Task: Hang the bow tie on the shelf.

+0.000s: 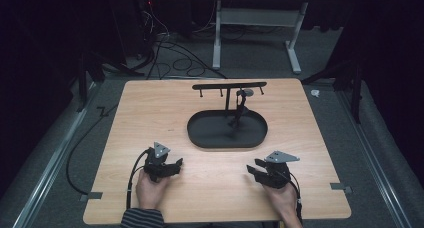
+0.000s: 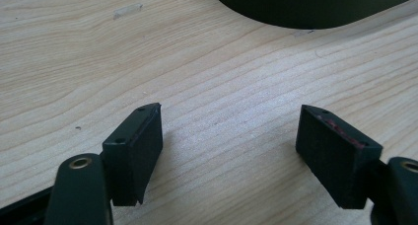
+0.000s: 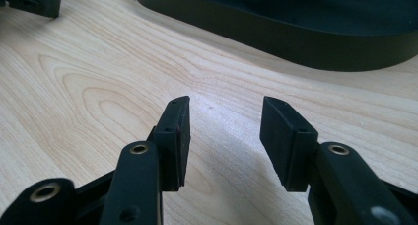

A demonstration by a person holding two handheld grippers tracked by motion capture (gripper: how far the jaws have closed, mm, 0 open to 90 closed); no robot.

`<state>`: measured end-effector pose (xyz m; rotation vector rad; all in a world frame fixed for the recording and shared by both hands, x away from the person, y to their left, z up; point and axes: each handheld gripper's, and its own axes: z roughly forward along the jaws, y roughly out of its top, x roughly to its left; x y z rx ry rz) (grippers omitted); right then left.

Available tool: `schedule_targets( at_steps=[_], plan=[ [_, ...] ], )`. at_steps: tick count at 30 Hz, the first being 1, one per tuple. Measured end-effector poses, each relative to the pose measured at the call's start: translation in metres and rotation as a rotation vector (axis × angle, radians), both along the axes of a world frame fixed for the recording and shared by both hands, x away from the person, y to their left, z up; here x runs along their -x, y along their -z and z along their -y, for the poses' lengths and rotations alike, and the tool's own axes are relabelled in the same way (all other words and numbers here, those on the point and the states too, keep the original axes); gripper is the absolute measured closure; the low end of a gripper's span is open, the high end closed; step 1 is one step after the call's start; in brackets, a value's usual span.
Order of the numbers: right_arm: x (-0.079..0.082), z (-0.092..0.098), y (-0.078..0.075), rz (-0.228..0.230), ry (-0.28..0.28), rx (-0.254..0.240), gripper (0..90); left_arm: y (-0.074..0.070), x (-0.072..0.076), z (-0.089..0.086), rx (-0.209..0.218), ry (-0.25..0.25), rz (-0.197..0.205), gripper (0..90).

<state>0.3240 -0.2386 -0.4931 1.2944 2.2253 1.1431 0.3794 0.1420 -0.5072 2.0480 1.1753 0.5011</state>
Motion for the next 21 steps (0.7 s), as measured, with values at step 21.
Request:
schedule_targets(
  at_steps=[21],
  plan=[
    [-0.003,-0.015,0.009,-0.013,-0.021,0.083,50.6,0.0,0.0,0.0,0.001,0.002,0.001,26.5]
  ],
)
